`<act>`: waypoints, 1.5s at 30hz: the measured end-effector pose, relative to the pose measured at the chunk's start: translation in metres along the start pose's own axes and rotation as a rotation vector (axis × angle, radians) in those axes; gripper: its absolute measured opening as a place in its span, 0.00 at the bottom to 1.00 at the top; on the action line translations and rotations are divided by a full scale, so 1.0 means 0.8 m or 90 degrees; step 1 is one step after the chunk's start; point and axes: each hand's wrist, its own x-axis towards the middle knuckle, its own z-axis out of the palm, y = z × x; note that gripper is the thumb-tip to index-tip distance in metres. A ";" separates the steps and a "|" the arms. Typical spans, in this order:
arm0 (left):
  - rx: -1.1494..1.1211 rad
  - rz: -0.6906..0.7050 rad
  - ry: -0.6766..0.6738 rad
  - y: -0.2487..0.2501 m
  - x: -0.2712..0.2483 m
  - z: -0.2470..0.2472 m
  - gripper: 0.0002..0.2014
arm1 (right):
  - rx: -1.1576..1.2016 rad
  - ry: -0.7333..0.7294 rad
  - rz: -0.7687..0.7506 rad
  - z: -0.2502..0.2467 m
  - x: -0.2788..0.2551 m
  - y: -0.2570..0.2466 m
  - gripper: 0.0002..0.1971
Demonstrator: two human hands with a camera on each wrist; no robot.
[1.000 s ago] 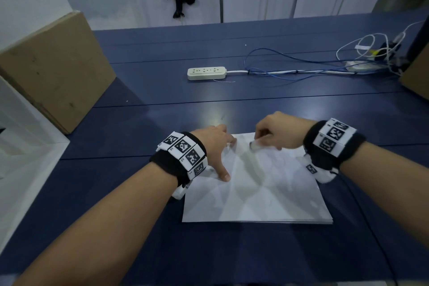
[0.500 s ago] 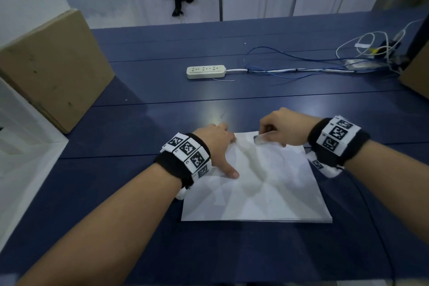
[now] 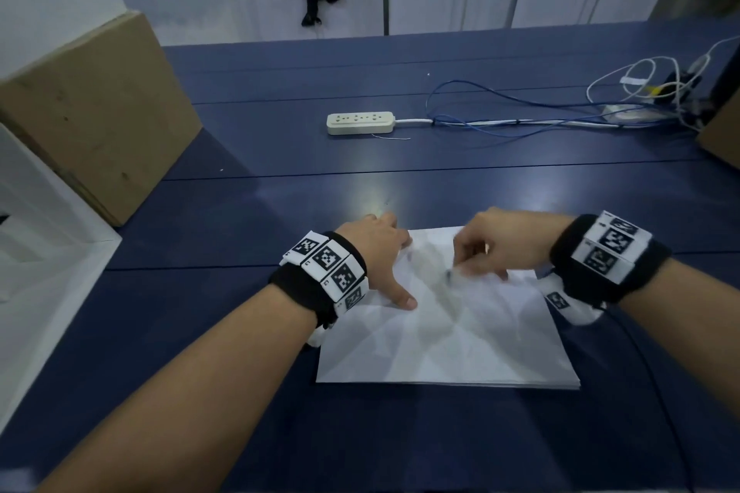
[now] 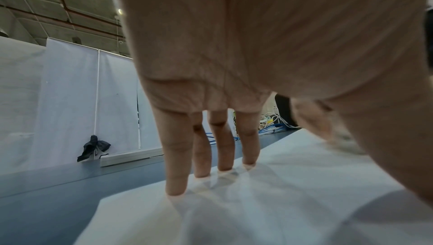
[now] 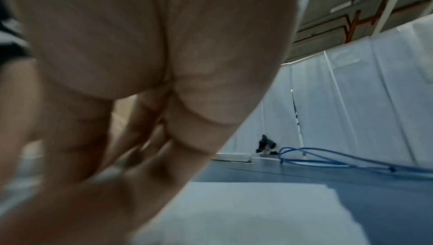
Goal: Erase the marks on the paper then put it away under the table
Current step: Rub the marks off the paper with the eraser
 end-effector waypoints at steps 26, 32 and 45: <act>0.005 -0.001 -0.015 0.003 0.002 -0.002 0.51 | 0.014 -0.079 -0.027 0.015 -0.012 -0.011 0.06; 0.009 0.000 -0.013 0.004 0.000 -0.004 0.51 | -0.043 0.211 0.087 -0.011 0.027 0.018 0.11; 0.008 0.000 -0.010 0.004 -0.001 -0.004 0.51 | -0.052 0.192 0.081 -0.012 0.017 0.020 0.10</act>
